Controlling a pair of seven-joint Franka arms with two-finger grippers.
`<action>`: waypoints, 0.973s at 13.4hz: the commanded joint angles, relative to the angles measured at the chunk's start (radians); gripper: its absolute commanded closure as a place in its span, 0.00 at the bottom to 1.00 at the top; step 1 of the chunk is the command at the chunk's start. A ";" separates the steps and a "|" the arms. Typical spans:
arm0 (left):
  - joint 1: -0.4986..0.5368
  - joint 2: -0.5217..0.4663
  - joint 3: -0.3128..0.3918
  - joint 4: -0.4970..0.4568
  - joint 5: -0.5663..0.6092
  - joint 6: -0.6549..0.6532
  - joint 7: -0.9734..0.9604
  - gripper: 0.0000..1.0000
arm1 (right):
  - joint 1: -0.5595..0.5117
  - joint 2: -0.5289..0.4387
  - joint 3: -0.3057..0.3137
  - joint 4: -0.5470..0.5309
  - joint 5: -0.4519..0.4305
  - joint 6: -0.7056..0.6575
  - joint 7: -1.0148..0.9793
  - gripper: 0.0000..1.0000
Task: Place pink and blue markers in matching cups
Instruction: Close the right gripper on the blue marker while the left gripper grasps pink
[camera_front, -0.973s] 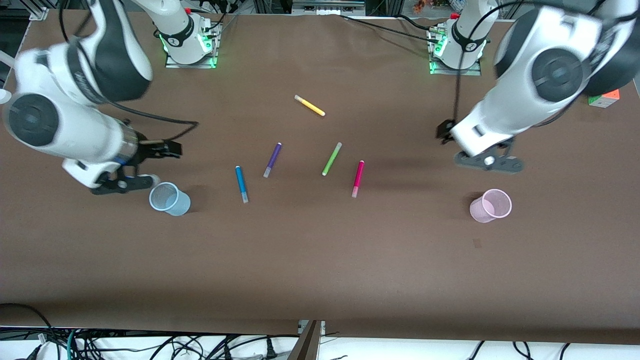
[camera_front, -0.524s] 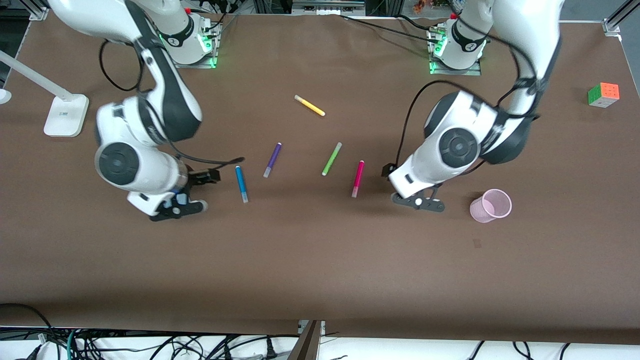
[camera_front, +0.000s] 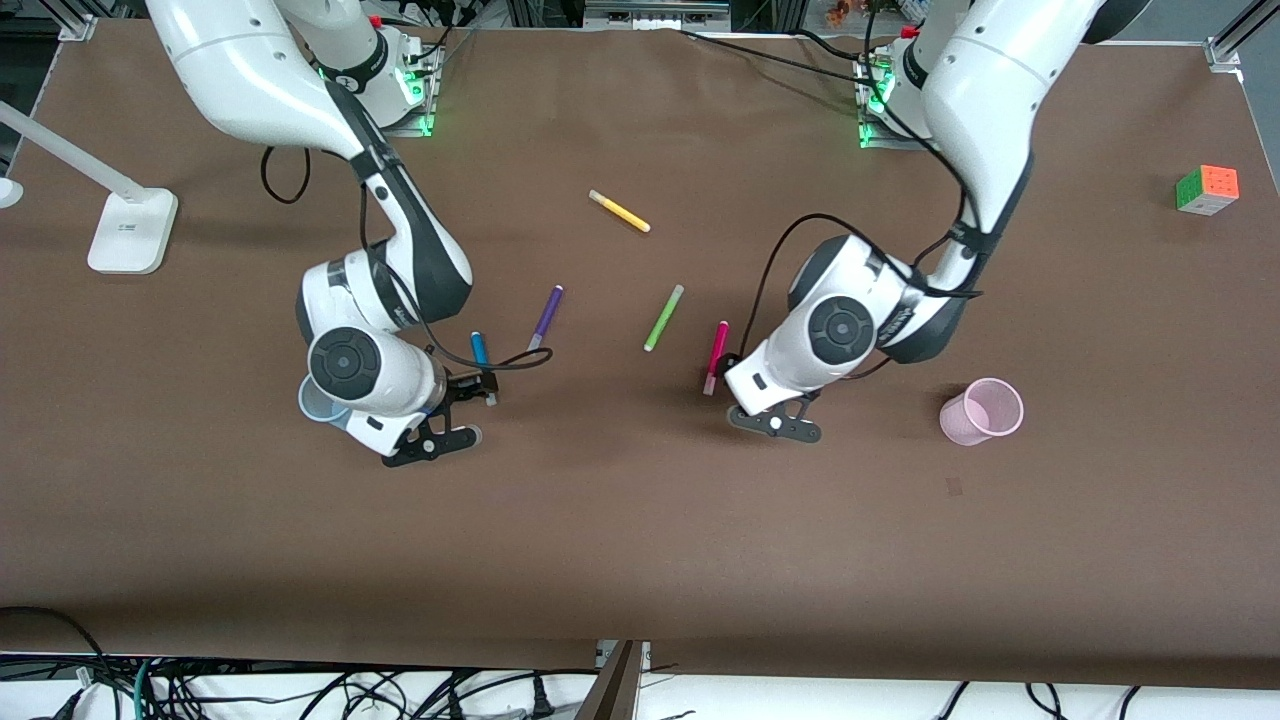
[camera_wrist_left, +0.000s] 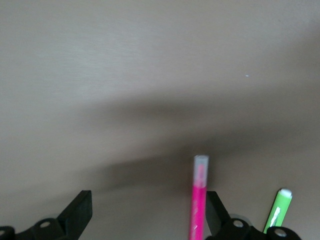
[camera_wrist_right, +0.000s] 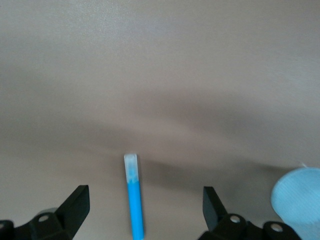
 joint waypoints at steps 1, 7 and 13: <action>-0.065 0.040 0.015 0.011 0.014 0.029 -0.064 0.01 | 0.019 0.031 -0.004 -0.011 0.006 0.066 -0.007 0.00; -0.085 0.035 0.012 -0.066 0.100 0.041 -0.119 0.00 | 0.028 0.048 -0.004 -0.074 0.006 0.129 -0.011 0.00; -0.087 0.027 0.012 -0.144 0.100 0.141 -0.121 0.05 | 0.037 0.045 -0.004 -0.111 0.005 0.131 -0.011 0.00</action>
